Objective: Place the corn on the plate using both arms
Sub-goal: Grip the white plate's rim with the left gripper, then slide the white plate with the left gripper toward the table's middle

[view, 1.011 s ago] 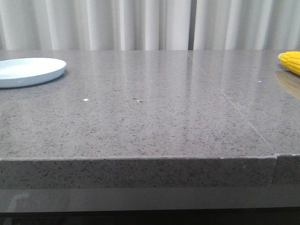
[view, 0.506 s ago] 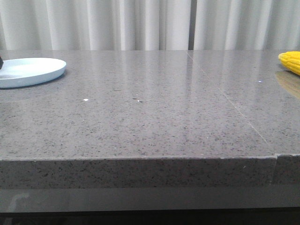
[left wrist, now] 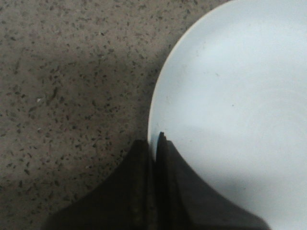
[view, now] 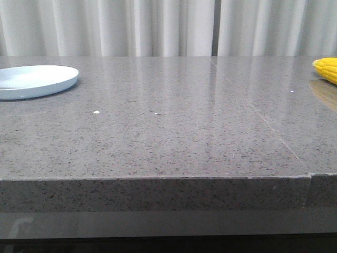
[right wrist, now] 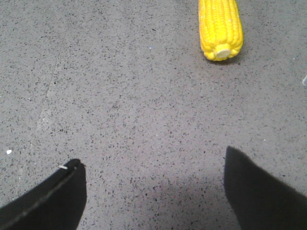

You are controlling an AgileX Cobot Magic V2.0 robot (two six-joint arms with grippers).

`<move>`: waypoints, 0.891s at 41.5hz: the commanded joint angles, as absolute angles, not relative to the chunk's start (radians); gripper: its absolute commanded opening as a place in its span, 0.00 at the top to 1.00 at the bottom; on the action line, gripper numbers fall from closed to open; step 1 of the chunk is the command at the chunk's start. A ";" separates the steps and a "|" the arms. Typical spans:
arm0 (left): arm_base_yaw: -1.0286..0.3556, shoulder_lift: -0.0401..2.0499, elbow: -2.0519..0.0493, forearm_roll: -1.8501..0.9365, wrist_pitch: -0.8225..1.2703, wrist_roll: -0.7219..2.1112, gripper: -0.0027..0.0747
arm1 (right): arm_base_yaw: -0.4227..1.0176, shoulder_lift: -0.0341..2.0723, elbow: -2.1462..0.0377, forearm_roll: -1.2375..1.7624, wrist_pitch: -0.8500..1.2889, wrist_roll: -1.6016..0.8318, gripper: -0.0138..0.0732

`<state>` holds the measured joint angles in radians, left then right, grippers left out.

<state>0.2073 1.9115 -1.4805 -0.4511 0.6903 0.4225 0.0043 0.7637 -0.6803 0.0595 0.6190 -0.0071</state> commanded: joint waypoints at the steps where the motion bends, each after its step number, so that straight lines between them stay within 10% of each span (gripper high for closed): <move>1: 0.197 1.844 -1.526 -0.470 0.687 0.426 0.99 | 0.005 0.765 -0.715 0.055 0.557 -0.015 0.14; 37: -0.289 1.878 -1.687 -0.554 0.760 0.426 0.99 | 0.005 0.765 -0.715 0.055 0.565 -0.015 0.14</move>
